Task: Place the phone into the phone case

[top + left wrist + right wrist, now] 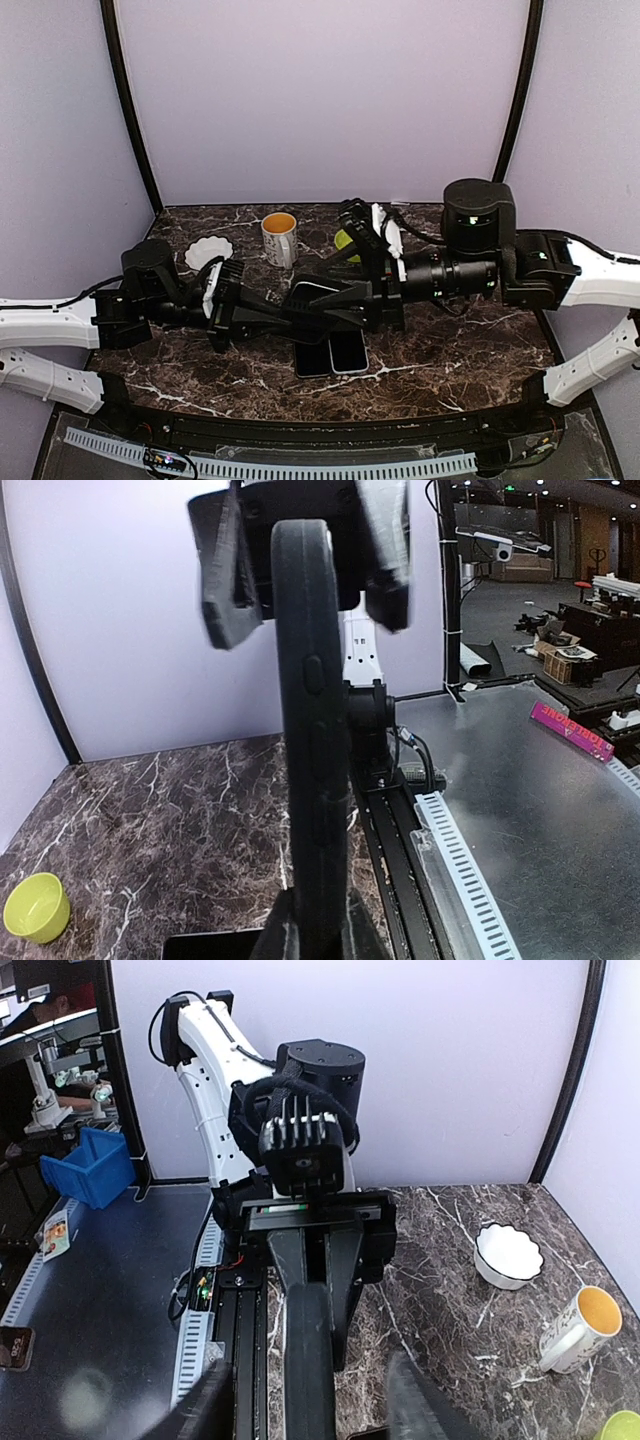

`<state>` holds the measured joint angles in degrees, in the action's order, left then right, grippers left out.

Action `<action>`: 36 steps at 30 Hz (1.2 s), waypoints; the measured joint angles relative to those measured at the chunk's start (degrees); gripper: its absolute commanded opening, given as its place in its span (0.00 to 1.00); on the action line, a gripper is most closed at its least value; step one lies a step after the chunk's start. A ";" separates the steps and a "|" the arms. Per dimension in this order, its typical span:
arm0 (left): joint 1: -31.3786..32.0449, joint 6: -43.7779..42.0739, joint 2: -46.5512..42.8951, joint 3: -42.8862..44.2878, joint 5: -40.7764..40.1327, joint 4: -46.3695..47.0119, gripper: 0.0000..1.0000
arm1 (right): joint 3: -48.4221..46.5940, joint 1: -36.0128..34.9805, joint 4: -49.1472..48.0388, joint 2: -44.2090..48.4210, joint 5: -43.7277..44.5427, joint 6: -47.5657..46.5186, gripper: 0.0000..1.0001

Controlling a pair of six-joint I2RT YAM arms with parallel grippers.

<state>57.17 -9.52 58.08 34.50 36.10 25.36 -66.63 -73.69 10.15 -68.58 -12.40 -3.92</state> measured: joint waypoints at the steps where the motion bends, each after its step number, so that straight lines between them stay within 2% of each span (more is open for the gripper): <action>1: 0.02 -0.17 0.00 0.00 -0.68 -0.28 0.00 | -0.15 -0.02 -0.72 -0.35 0.42 0.31 0.62; 4: 0.07 -0.46 0.00 0.00 -2.05 -1.09 0.00 | -2.64 -0.02 -1.16 -3.72 1.53 0.96 0.46; 5: 0.07 -0.55 0.00 0.00 -2.54 -1.31 0.00 | -3.58 -0.02 -1.16 -5.05 1.66 0.87 0.36; 7: 0.04 -0.59 -0.09 -0.15 -2.75 -2.12 0.00 | -5.86 -0.02 -0.42 -7.93 1.70 1.38 0.02; 12: -0.13 -0.11 -0.11 -0.50 -2.80 -3.28 0.00 | -6.97 0.17 1.44 -9.14 0.02 0.17 0.00; 13: -0.13 -0.09 -0.11 -0.50 -2.82 -3.26 0.00 | -6.97 0.17 1.42 -9.11 -0.24 0.20 0.13; 14: -0.13 -0.07 -0.11 -0.50 -2.91 -3.21 0.00 | -6.97 0.20 1.38 -9.09 -0.46 0.22 0.43; 15: -0.11 0.04 -0.11 -0.50 -2.97 -3.19 0.00 | -6.97 0.20 1.38 -9.05 -0.48 0.33 0.62; 16: -0.09 0.09 -0.11 -0.50 -3.02 -3.13 0.00 | -6.91 0.20 1.38 -8.98 -0.46 1.09 0.74; 18: -0.04 0.76 -0.11 -0.50 -4.39 -2.62 0.00 | -6.14 0.17 0.59 -8.44 0.22 1.79 0.88; 19: -0.04 1.44 -0.11 -0.59 -5.03 -2.16 0.00 | -5.38 0.20 -0.48 -7.98 1.05 2.54 0.90; 21: 0.07 3.63 -0.50 -1.81 -6.99 1.07 0.00 | -2.56 0.24 -3.54 -6.45 3.23 4.11 0.89; 23: 0.13 6.38 -1.84 -4.63 -9.27 5.79 0.00 | 1.70 0.55 -7.98 -4.26 4.87 6.10 0.80; 24: 0.11 7.48 -2.43 -5.86 -10.10 7.69 0.00 | 3.98 0.79 -10.58 -3.28 5.51 7.15 0.72; 25: 0.11 8.90 -2.93 -7.17 -10.86 9.70 0.00 | 5.70 1.03 -12.87 -2.89 6.10 8.26 0.62; 26: 0.11 9.81 -3.02 -7.78 -11.32 10.97 0.00 | 6.88 1.07 -15.06 -3.02 6.40 9.35 0.45; 30: 0.09 14.23 -2.82 -9.35 -12.22 16.31 0.00 | 8.44 1.57 -21.38 -5.55 6.05 12.13 0.00; 36: 0.00 20.00 -3.02 -10.36 -9.25 21.22 0.00 | 8.48 2.64 -24.94 -5.86 -0.13 13.29 0.00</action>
<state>57.17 10.48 55.07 24.14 26.85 46.59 -58.15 -71.05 -14.79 -74.43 -12.53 9.37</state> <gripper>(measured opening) 0.108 0.096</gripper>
